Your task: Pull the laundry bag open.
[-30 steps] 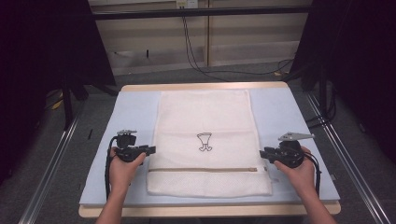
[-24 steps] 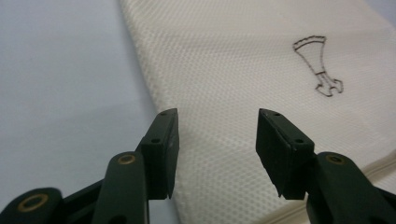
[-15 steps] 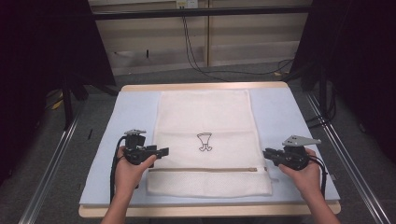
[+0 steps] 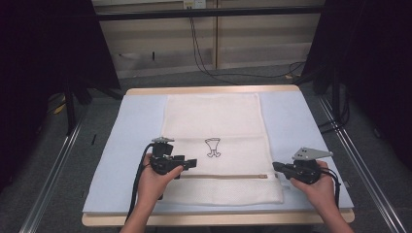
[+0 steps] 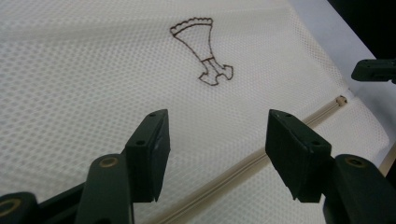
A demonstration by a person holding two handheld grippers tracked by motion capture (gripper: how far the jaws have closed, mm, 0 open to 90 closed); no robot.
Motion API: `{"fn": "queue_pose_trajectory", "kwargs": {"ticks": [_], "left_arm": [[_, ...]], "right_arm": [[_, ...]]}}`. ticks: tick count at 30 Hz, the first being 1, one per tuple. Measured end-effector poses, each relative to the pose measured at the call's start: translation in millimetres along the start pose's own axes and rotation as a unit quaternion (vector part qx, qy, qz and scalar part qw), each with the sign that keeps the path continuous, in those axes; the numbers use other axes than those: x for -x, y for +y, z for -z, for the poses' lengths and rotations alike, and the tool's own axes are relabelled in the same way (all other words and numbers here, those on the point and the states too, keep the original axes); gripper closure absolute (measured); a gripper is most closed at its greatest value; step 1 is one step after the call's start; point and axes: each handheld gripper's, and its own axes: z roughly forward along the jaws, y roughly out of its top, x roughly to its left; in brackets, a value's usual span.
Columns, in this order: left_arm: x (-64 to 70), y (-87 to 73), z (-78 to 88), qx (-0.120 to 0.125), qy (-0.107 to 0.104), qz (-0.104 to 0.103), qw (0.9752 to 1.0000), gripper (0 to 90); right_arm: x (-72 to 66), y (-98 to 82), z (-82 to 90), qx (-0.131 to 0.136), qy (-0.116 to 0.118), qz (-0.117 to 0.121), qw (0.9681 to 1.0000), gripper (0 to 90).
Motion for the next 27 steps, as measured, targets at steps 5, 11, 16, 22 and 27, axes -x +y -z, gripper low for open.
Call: {"fn": "queue_pose_trajectory", "kwargs": {"ticks": [5,11,16,22,27], "left_arm": [[12.8,3.5,-13.1,-0.011,-0.017,-0.003,0.9998,38.9],[26.7,5.1,-28.0,-0.018,-0.032,-0.012,0.9992,38.5],[38.8,6.8,-39.1,-0.025,-0.048,-0.016,0.9984,38.9],[53.5,8.1,-53.2,-0.026,-0.068,-0.014,0.9972,42.2],[64.6,7.6,-64.2,-0.038,-0.078,-0.015,0.9961,44.2]], "right_arm": [[0.5,-1.3,0.4,0.006,0.000,-0.006,1.0000,90.0],[-0.2,-0.8,-2.0,0.003,0.004,-0.003,1.0000,90.0],[-0.7,-1.0,-3.2,0.001,-0.001,-0.004,1.0000,90.0],[-2.8,-0.9,-4.1,-0.001,0.000,0.002,1.0000,90.0],[-4.3,-1.6,-4.4,-0.001,-0.001,0.002,1.0000,90.0]]}}
